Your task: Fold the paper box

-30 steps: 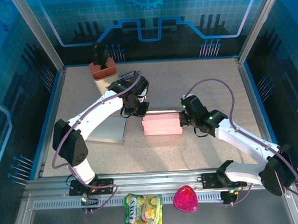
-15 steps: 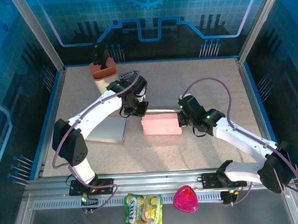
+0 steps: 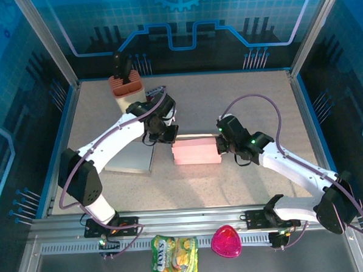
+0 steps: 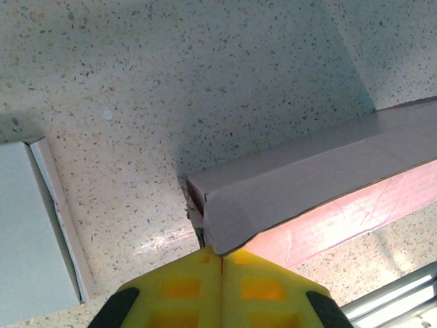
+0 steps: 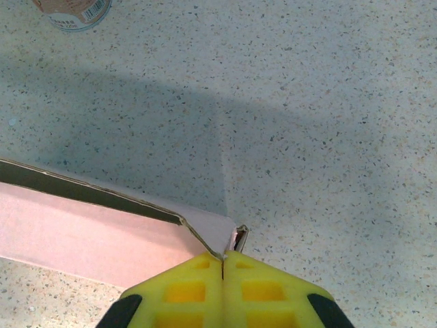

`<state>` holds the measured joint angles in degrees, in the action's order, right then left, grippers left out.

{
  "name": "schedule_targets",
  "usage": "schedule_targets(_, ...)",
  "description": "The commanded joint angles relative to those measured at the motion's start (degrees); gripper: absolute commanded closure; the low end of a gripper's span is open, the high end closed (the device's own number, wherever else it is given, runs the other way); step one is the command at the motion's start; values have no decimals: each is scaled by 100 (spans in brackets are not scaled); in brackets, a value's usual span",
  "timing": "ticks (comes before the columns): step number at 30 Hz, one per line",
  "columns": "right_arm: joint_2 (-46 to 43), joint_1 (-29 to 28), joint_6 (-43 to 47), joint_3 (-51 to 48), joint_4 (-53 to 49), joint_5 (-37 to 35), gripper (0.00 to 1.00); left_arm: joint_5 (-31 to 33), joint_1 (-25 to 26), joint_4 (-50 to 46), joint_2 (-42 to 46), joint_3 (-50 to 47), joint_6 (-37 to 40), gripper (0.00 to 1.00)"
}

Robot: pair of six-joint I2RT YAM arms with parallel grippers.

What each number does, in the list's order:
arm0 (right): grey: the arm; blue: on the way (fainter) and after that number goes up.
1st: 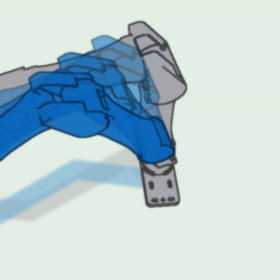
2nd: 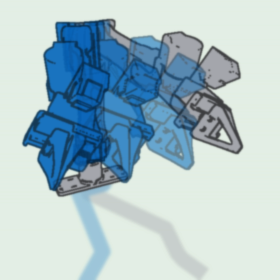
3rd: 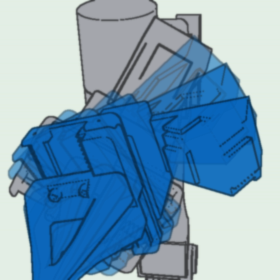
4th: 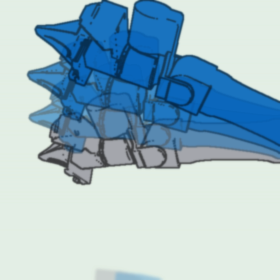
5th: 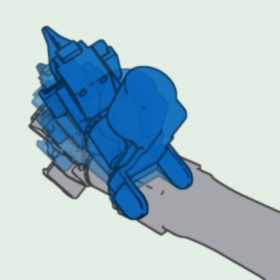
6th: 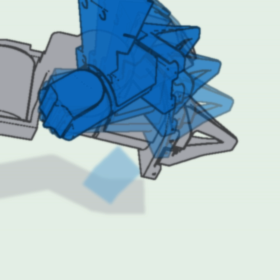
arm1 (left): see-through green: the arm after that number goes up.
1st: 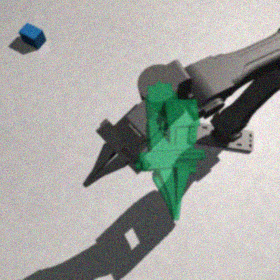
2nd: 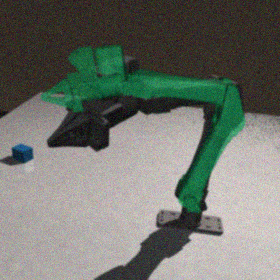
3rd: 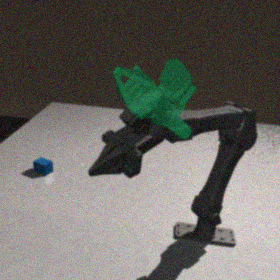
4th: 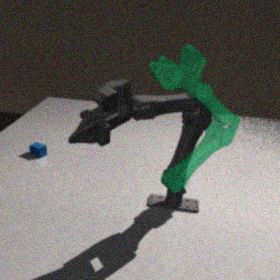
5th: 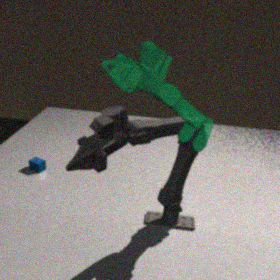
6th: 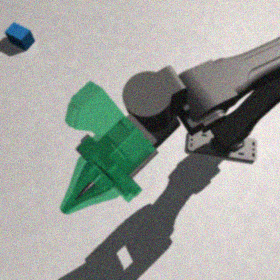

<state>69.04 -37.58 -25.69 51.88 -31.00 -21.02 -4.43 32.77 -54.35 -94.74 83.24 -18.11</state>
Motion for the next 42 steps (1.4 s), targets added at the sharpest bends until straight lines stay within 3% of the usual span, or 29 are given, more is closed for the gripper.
schedule_targets(1, 40, -152, -48, 46, -143, 177, 100, -195, -5, 64, 247, -248, -34, 100)
schedule_targets(20, -82, -148, 5, -116, -86, 113, 100, -65, 93, 368, 544, -874, -88, 100)
schedule_targets(42, -259, -153, 76, -359, -106, 167, 100, 1216, 699, 726, 908, -1521, -227, 100)
